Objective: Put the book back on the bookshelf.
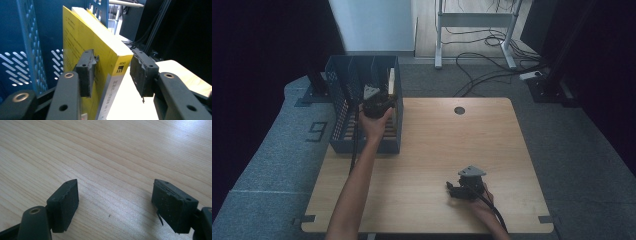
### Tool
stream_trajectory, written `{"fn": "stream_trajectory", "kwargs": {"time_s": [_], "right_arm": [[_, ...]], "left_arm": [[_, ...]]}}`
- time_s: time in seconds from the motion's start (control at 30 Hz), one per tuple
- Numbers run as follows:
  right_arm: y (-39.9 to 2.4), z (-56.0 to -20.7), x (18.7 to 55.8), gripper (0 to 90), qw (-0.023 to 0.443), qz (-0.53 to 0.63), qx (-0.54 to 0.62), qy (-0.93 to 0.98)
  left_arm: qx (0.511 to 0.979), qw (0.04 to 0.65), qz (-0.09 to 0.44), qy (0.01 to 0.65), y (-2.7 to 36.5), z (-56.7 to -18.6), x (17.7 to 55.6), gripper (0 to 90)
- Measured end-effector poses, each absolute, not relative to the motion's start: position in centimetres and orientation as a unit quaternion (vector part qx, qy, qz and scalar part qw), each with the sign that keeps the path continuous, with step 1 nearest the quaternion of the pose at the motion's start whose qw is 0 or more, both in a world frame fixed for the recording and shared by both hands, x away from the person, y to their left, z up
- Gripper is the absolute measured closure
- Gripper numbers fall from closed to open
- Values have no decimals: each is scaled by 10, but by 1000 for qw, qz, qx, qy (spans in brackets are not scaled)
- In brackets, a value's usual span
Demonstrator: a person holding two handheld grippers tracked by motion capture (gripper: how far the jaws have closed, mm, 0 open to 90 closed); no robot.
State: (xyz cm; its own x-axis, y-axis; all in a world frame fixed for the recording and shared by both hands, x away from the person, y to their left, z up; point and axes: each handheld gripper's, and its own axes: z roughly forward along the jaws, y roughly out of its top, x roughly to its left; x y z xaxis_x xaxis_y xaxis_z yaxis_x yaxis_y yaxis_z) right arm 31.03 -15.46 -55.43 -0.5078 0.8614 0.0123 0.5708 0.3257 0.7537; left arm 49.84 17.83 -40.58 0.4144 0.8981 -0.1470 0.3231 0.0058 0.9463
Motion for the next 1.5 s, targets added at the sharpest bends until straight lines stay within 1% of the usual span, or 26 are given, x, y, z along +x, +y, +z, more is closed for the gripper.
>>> {"fn": "stream_trajectory", "kwargs": {"time_s": [0.47,0.63,0.83,1.2,1.5], "right_arm": [[-155,-554,310,213,201,362,453,790],[-155,-554,310,213,201,362,452,790],[-154,-554,310,213,201,362,453,789],[-155,-554,310,213,201,361,452,791],[-155,-554,310,214,200,361,452,791]], "left_arm": [[640,545,272,468,193,-398,490,492],[641,548,268,466,195,-397,486,447],[639,551,267,466,200,-396,477,429],[661,546,246,452,211,-404,451,426],[687,538,224,433,206,-413,432,425]]}}
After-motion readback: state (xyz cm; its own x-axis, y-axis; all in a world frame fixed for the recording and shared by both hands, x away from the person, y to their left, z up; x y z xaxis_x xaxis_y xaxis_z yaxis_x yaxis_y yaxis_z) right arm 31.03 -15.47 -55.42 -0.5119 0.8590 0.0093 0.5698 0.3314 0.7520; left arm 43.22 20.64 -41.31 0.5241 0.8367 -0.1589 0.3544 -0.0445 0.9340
